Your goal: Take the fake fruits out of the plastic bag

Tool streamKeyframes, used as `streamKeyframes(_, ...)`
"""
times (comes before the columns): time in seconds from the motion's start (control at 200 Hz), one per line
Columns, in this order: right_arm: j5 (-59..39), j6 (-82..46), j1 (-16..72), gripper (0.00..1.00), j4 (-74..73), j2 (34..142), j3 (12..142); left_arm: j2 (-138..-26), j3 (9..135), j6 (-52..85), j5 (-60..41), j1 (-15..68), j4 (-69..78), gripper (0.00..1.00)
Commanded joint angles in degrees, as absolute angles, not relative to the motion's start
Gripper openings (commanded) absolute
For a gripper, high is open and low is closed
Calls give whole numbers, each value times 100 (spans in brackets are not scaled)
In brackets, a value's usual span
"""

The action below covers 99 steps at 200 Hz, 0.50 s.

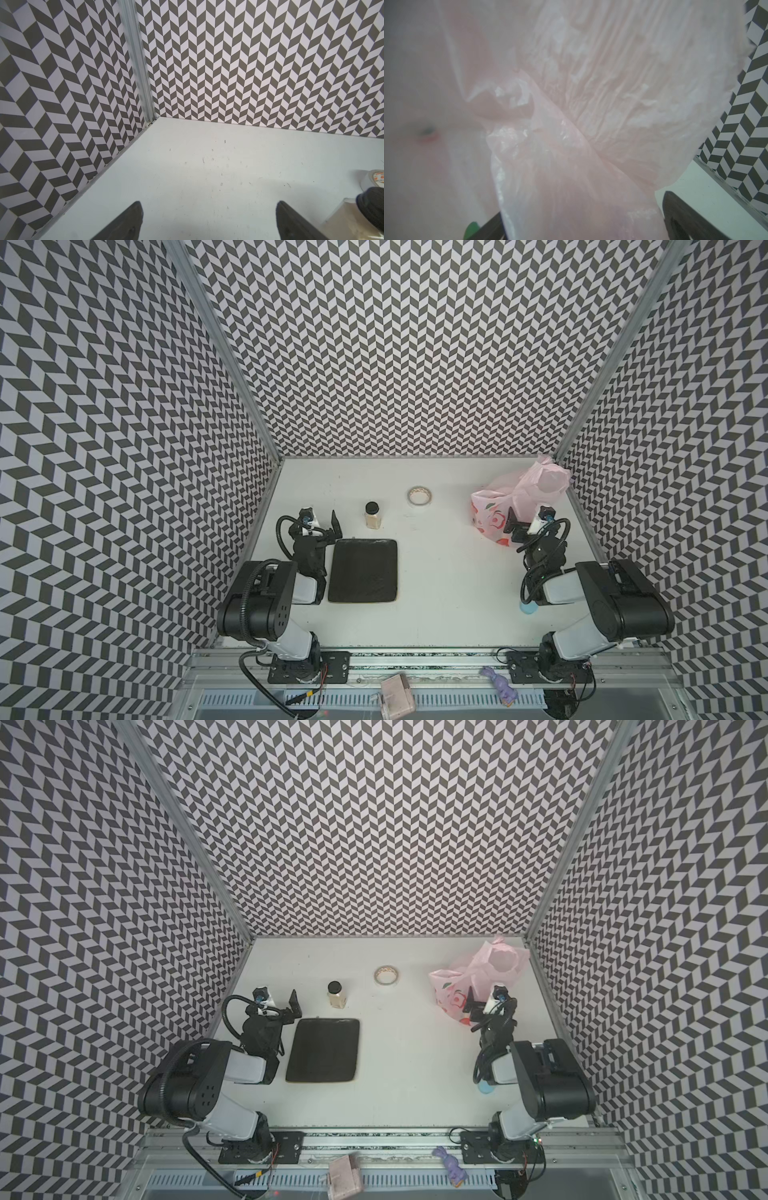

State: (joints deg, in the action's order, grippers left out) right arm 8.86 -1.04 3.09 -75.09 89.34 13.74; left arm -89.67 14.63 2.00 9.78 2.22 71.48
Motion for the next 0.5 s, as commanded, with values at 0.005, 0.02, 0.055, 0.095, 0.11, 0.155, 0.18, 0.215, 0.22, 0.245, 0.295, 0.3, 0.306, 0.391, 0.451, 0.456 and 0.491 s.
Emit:
streamKeyframes(0.005, 832, -30, 294, 100, -7822, 8982, 1318, -8909, 1406, 145, 977, 201, 7283, 100)
streamKeyframes(0.02, 835, -35, 298, 100, -7822, 8989, 1318, -8904, 1406, 149, 974, 198, 7284, 100)
streamKeyframes(0.055, 835, -34, 298, 99, -7822, 8988, 1318, -8912, 1407, 141, 971, 195, 7286, 100)
streamKeyframes(0.095, 831, -34, 299, 99, -7822, 8986, 1318, -8903, 1406, 149, 969, 192, 7264, 100)
streamKeyframes(0.11, 834, -35, 294, 100, -7821, 8986, 1318, -8903, 1410, 149, 967, 193, 7260, 100)
streamKeyframes(0.155, 833, -31, 299, 100, -7822, 8986, 1318, -8903, 1410, 149, 958, 193, 7260, 100)
streamKeyframes(0.18, 835, -35, 293, 99, -7822, 8989, 1318, -8902, 1406, 146, 958, 193, 7260, 100)
streamKeyframes(0.215, 835, -34, 295, 100, -7820, 8991, 1318, -8908, 1415, 151, 965, 193, 7260, 100)
streamKeyframes(0.22, 835, -30, 297, 100, -7821, 8991, 1318, -8910, 1419, 155, 961, 193, 7260, 100)
streamKeyframes(0.245, 835, -34, 298, 100, -7822, 8988, 1318, -8909, 1415, 158, 944, 185, 7260, 100)
streamKeyframes(0.295, 835, -35, 298, 100, -7823, 8989, 1318, -8904, 1415, 163, 919, 172, 7252, 100)
streamKeyframes(0.3, 835, -35, 294, 99, -7822, 8995, 1318, -8904, 1415, 165, 916, 174, 7252, 100)
streamKeyframes(0.306, 835, -31, 296, 99, -7822, 8993, 1318, -8903, 1415, 161, 915, 175, 7251, 100)
streamKeyframes(0.391, 835, -35, 299, 99, -7822, 8987, 1318, -8890, 1406, 166, 906, 167, 7247, 100)
streamKeyframes(0.451, 835, -35, 296, 99, -7822, 8986, 1318, -8886, 1407, 165, 900, 166, 7236, 100)
streamKeyframes(0.456, 835, -35, 293, 100, -7822, 8988, 1318, -8890, 1411, 170, 898, 167, 7235, 100)
streamKeyframes(0.491, 835, -35, 298, 99, -7822, 8987, 1318, -8894, 1415, 171, 896, 167, 7224, 100)
